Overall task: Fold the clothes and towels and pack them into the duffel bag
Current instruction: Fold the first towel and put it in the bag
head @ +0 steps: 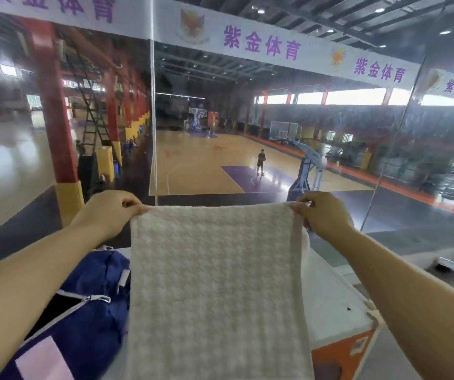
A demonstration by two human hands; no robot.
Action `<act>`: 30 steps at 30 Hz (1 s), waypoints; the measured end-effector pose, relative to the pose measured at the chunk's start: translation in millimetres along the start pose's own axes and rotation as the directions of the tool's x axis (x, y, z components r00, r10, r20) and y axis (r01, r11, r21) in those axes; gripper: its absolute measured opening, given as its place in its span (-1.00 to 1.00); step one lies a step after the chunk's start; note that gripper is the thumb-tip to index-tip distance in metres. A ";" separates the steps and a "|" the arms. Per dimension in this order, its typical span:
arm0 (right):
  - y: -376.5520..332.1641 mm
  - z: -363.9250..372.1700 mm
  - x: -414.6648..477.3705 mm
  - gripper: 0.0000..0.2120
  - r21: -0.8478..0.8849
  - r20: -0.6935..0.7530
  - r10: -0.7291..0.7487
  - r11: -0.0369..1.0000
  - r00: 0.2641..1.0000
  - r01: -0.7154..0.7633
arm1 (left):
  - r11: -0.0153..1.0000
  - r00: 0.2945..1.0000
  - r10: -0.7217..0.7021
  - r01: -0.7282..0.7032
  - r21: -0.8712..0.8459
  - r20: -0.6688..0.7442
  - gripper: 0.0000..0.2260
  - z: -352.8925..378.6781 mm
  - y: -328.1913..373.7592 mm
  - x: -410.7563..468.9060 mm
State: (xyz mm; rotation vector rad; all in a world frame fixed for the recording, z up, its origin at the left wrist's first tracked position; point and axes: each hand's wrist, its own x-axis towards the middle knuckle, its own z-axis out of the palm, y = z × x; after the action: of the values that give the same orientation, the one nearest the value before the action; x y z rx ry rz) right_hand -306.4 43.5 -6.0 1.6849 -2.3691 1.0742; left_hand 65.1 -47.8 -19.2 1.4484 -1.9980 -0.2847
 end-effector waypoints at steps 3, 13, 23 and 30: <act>9.1 32.0 12.5 -0.85 0.088 0.079 0.047 0.995 0.996 -0.054 | 0.998 0.998 -0.055 0.055 0.014 0.023 -0.86 26.5 -17.0 14.9; 51.5 125.0 80.7 -0.89 0.232 0.163 0.211 0.941 0.964 -0.245 | 0.898 0.954 -0.284 0.301 -0.320 0.098 -0.90 105.0 -40.2 79.3; 44.6 150.7 56.0 -0.65 0.064 0.230 0.083 0.993 0.970 -0.101 | 0.903 0.889 -0.237 0.350 -0.248 0.392 -0.73 166.1 -46.6 59.0; 53.3 132.0 -9.8 -0.80 0.002 0.264 -0.205 0.977 0.943 0.212 | 0.965 0.868 -0.064 0.179 -0.191 0.492 -0.89 167.4 -26.5 -12.7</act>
State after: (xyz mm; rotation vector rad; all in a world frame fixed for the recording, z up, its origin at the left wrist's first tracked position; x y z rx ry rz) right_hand -302.1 -12.4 -137.3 2.1298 -2.2615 0.8277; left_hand -14.5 -78.0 -166.3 1.4528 -2.1592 -0.9902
